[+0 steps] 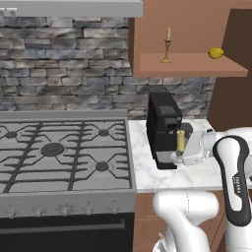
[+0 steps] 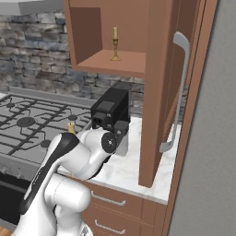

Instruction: Pick the candle and candle from the dining table and place them in the open cabinet. Close the cabinet after placing the objects.

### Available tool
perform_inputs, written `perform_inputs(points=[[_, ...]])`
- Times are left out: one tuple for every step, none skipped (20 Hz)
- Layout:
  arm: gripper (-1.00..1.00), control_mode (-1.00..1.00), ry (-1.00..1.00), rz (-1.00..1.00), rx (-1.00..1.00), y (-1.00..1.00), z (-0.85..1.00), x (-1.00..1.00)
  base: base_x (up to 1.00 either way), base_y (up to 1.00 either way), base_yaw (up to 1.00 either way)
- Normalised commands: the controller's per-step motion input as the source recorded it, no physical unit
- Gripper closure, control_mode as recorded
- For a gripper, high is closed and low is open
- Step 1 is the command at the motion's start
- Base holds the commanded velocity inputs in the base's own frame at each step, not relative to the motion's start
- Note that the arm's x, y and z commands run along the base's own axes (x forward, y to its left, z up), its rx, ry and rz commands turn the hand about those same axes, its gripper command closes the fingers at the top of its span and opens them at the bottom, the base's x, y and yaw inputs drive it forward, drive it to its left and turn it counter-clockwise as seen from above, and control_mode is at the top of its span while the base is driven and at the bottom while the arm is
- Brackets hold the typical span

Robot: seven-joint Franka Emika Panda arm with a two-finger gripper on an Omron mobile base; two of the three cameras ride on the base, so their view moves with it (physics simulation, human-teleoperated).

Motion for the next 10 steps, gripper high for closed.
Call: perform_inputs(points=[[1.0,1.0,0.0,0.0,0.0,0.0,0.0,0.0,0.0,0.0,0.0],[1.0,1.0,0.0,0.0,0.0,0.0,0.0,0.0,0.0,0.0,0.0],[1.0,1.0,0.0,0.0,0.0,0.0,0.0,0.0,0.0,0.0,0.0],[1.0,1.0,0.0,0.0,0.0,0.0,0.0,0.0,0.0,0.0,0.0],[1.0,-1.0,0.0,0.0,0.0,0.0,0.0,0.0,0.0,0.0,0.0],[1.0,-1.0,0.0,0.0,0.0,0.0,0.0,0.0,0.0,0.0,0.0],[1.0,-1.0,0.0,0.0,0.0,0.0,0.0,0.0,0.0,0.0,0.0],[1.0,-1.0,0.0,0.0,0.0,0.0,0.0,0.0,0.0,0.0,0.0],[1.0,-1.0,0.0,0.0,0.0,0.0,0.0,-0.01,0.0,0.0,0.0],[1.0,-1.0,0.0,-0.03,0.0,0.0,0.0,-0.04,0.0,0.0,0.0]])
